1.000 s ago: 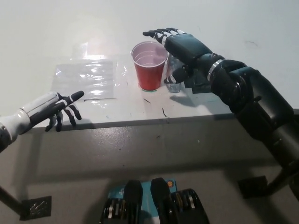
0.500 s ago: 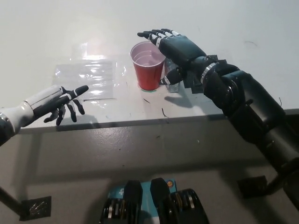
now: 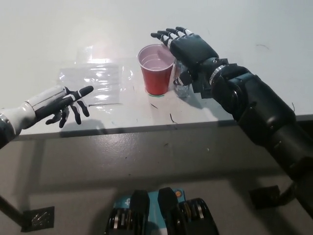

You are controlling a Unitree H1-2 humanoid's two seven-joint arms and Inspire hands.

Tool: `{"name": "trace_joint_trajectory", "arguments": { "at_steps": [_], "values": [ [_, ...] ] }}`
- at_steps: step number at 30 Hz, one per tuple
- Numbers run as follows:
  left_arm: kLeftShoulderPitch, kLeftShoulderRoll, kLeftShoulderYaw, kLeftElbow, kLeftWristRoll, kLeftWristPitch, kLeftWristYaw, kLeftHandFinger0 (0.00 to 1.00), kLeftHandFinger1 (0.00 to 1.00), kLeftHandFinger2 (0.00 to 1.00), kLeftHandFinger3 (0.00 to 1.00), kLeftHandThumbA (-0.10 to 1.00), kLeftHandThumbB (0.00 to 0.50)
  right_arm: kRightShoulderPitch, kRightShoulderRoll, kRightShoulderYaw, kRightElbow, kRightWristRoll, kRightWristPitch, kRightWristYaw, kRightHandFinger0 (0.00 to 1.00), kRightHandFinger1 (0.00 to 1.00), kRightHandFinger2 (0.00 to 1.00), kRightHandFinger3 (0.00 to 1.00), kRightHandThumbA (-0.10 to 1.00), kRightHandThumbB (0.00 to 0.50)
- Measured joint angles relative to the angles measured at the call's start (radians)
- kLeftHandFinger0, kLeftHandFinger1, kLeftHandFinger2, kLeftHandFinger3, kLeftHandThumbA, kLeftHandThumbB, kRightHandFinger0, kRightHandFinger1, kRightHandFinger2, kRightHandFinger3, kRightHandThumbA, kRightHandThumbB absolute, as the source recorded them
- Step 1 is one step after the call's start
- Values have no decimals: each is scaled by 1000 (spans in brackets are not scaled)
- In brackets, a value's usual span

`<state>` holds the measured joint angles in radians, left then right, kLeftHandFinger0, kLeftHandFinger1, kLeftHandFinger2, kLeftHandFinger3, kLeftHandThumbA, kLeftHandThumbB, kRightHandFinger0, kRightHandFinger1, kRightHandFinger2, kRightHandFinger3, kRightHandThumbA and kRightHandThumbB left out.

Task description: The robot uses its right hand to press the hand soap kept in the middle of the table to get liquid hand soap out

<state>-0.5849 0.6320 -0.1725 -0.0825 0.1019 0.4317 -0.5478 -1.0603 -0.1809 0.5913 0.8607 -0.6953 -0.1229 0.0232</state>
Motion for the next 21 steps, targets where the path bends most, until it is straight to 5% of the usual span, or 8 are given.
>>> {"name": "trace_joint_trajectory", "arguments": {
  "at_steps": [21],
  "values": [
    [-45, 5, 2, 3, 0, 0, -31, 114, 201, 371, 617, 1000, 197, 17, 43, -13, 17, 0, -4, -40, 1000, 1000, 1000, 1000, 1000, 500]
  ]
}}
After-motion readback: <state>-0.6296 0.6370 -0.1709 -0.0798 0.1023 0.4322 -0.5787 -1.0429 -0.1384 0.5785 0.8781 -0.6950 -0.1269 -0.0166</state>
